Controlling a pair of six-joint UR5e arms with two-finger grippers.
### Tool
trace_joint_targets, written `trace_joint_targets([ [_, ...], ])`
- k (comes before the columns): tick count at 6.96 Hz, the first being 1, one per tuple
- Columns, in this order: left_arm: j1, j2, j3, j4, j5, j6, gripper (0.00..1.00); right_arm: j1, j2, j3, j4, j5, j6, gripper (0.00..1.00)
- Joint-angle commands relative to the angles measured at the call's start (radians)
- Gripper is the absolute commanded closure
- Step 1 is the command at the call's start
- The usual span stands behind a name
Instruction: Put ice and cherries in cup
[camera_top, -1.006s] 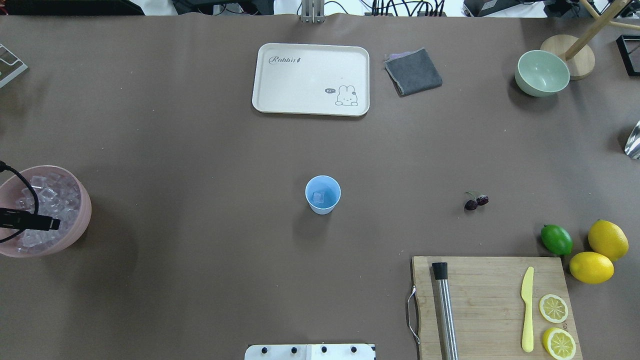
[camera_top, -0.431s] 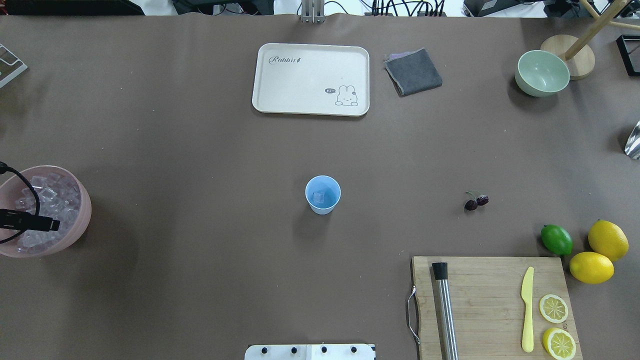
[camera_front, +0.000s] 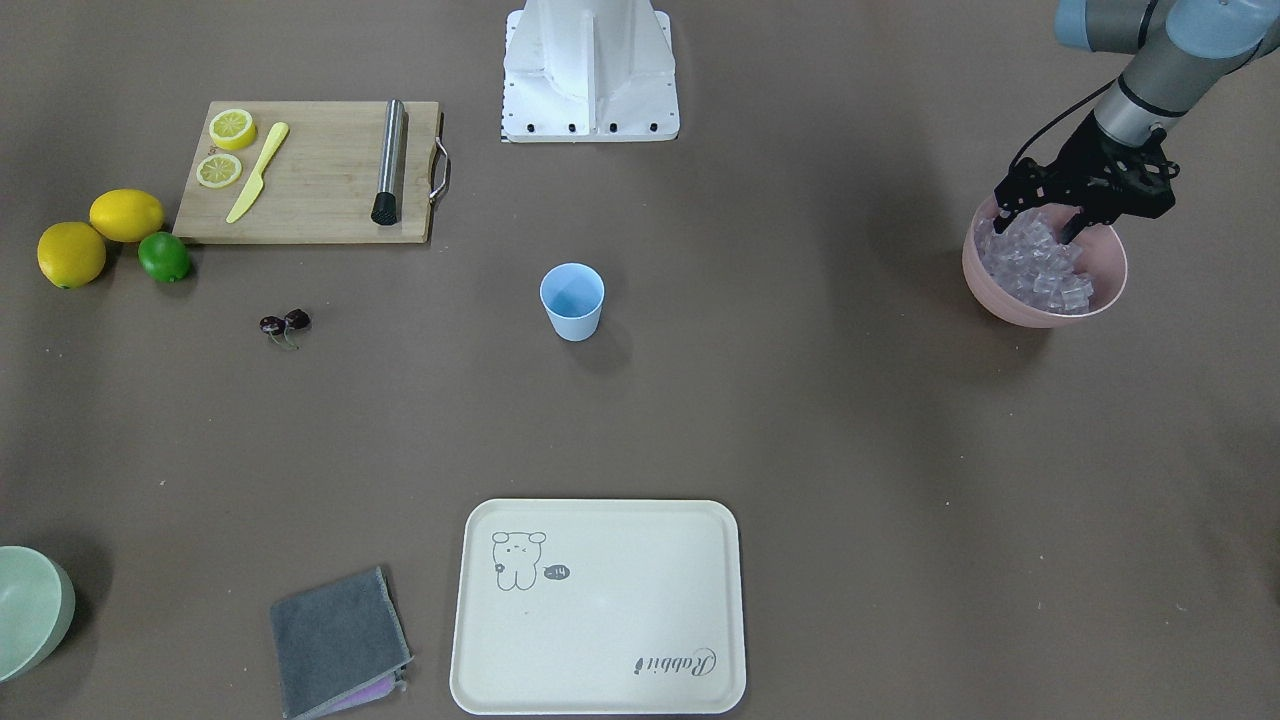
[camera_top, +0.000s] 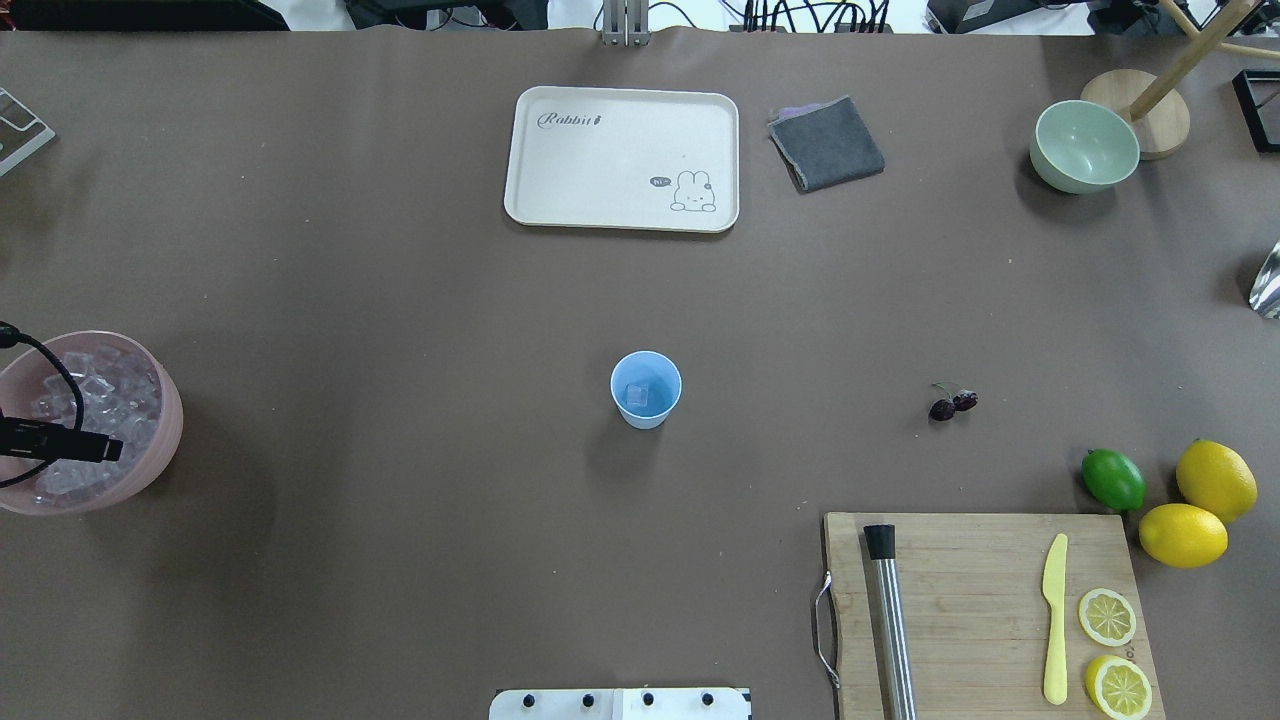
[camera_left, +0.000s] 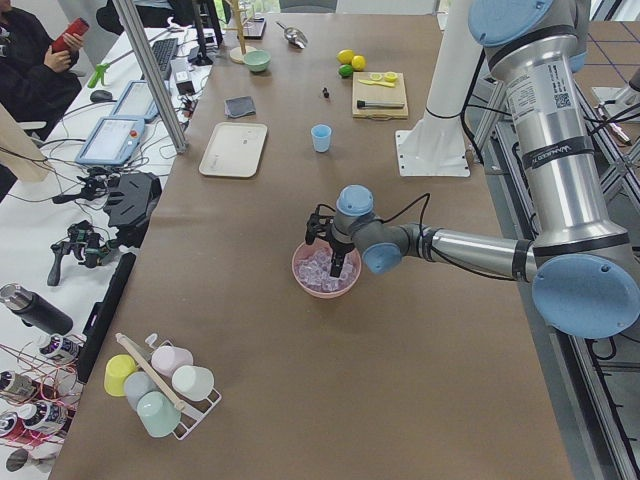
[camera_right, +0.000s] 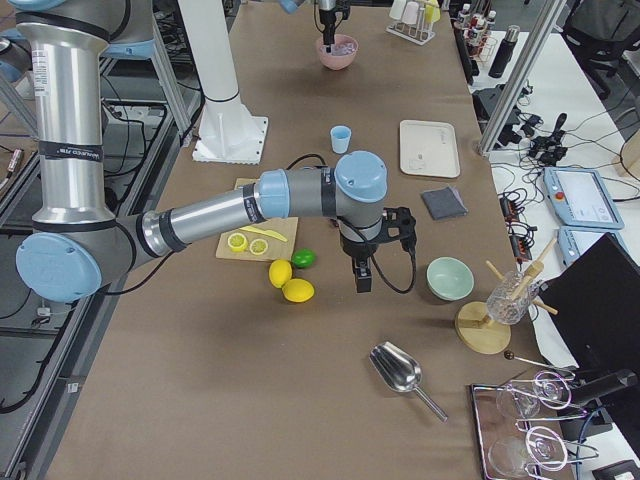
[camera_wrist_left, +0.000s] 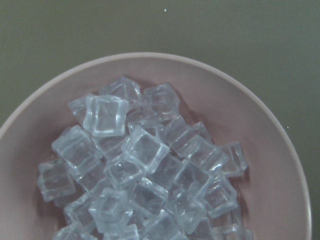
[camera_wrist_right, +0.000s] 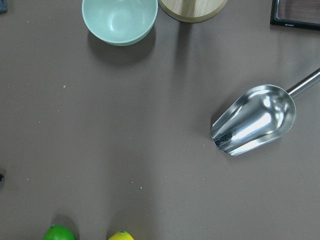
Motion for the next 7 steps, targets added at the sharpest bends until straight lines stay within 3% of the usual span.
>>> trace_joint_targets([
  [1,0.001,0.000,0.002,0.000,0.002,0.001,0.05,0.000,0.001,0.001,0.000,0.000,0.000,0.00],
  [4,0.002,0.003,0.003,0.000,0.006,0.001,0.11,0.000,0.001,0.001,0.000,0.002,-0.002,0.00],
  [5,0.001,0.003,0.003,0.000,0.006,0.001,0.16,0.000,-0.001,-0.002,0.000,0.002,-0.002,0.00],
  [6,0.002,0.001,0.003,0.000,0.006,0.001,0.29,0.000,-0.001,-0.001,0.000,0.002,-0.002,0.00],
  [7,0.001,0.001,-0.001,0.000,0.004,0.001,0.35,0.000,0.001,-0.004,0.000,0.002,0.000,0.00],
])
